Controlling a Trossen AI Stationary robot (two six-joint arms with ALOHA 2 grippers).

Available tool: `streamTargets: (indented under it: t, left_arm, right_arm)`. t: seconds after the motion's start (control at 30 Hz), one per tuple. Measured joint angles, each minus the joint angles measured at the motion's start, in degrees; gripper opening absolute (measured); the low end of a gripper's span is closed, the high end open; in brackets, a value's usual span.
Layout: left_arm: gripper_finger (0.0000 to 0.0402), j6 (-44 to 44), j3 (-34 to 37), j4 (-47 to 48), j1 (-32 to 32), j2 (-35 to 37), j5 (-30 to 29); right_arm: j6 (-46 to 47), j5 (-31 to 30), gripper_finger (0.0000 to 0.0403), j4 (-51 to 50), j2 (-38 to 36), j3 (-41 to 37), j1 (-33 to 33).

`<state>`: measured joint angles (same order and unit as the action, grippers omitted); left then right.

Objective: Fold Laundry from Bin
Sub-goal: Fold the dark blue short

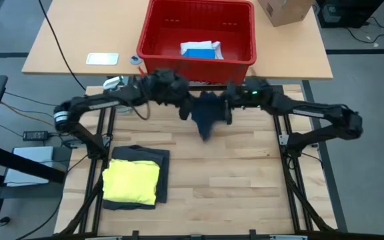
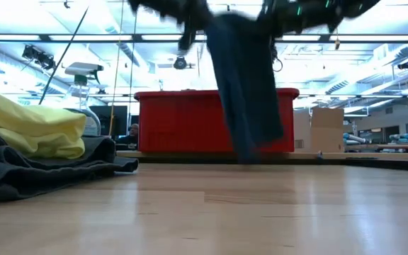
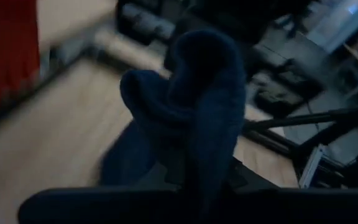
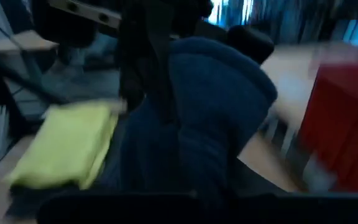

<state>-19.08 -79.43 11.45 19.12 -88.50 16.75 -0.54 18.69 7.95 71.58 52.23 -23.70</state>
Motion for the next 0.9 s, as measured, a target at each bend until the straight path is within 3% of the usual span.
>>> streamTargets:
  t: [0.13, 0.23, 0.4, 0.53, 0.67, 0.9]
  left_arm:
    - [0.0030, 8.95, -13.84, 13.82, -2.99, -1.01, -5.41]
    - [0.0030, 10.73, -18.25, 21.05, -5.27, -4.41, -8.21]
    - [0.0031, 6.26, -15.23, 25.69, -10.53, -12.59, -8.13]
    - [0.0035, -0.76, -10.20, 23.67, -15.50, -18.83, -3.66]
    - [0.0036, -4.14, -9.57, 21.11, -18.44, -21.14, -0.93]
    - [0.0036, -3.04, -10.78, 20.58, -14.97, -21.58, -4.81]
  right_arm:
    - [-4.64, -1.02, 0.0015, -0.06, -3.53, 2.34, 0.81]
    - [-3.73, -1.06, 0.0015, -7.74, -3.16, 2.25, 2.13]
    - [1.58, -5.28, 0.0015, -15.33, 0.24, -4.83, 9.72]
    - [13.20, -6.31, 0.0015, -11.46, 1.41, -13.03, 18.03]
    - [21.69, -6.92, 0.0014, -6.44, 1.39, -17.22, 23.87]
    - [29.87, -10.70, 0.0014, -5.47, 4.00, -17.99, 19.29]
